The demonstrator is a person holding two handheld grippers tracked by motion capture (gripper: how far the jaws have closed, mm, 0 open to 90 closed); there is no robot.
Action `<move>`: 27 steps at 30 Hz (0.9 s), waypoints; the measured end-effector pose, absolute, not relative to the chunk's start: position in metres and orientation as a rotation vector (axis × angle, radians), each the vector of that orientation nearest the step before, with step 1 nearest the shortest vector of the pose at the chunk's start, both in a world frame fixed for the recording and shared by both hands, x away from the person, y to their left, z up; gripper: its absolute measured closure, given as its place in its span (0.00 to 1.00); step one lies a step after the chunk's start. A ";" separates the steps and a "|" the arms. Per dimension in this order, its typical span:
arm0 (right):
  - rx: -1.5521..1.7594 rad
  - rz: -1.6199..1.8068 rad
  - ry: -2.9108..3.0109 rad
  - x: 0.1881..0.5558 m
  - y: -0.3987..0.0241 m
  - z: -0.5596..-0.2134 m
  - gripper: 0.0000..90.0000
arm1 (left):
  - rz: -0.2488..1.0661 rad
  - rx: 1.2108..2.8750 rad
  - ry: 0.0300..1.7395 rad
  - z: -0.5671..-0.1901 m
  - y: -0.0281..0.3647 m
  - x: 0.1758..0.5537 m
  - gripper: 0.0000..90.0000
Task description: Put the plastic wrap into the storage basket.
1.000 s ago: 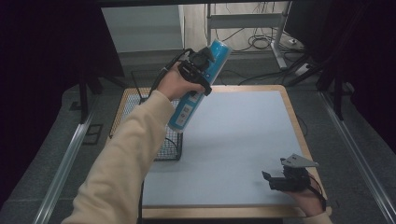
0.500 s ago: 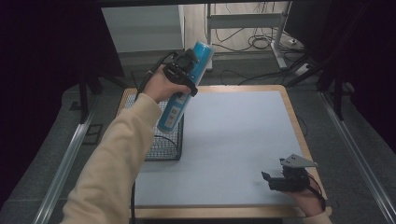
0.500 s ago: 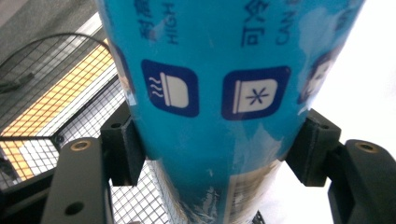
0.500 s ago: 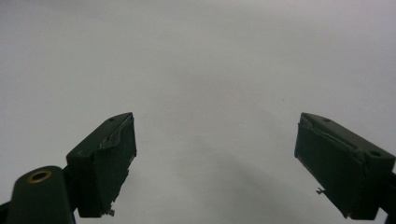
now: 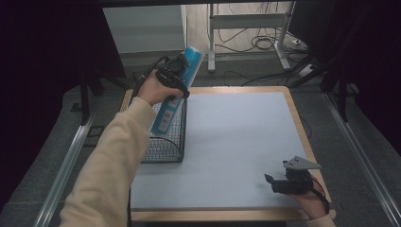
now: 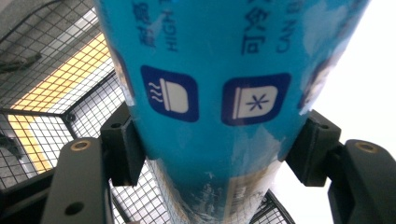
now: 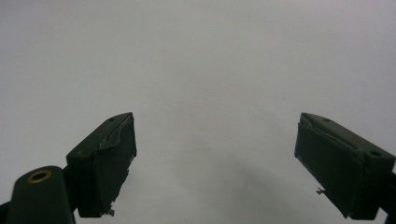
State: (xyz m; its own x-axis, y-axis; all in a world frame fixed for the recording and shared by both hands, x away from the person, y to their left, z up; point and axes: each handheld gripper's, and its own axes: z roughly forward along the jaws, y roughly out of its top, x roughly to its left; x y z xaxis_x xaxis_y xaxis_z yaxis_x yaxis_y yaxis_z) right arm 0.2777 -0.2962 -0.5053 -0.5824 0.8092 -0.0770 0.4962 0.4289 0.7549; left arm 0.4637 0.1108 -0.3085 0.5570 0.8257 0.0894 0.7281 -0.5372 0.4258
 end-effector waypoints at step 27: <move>1.100 0.979 2.243 0.278 -0.296 -0.505 0.14 | 0.371 2.455 1.387 -0.363 0.130 0.497 0.35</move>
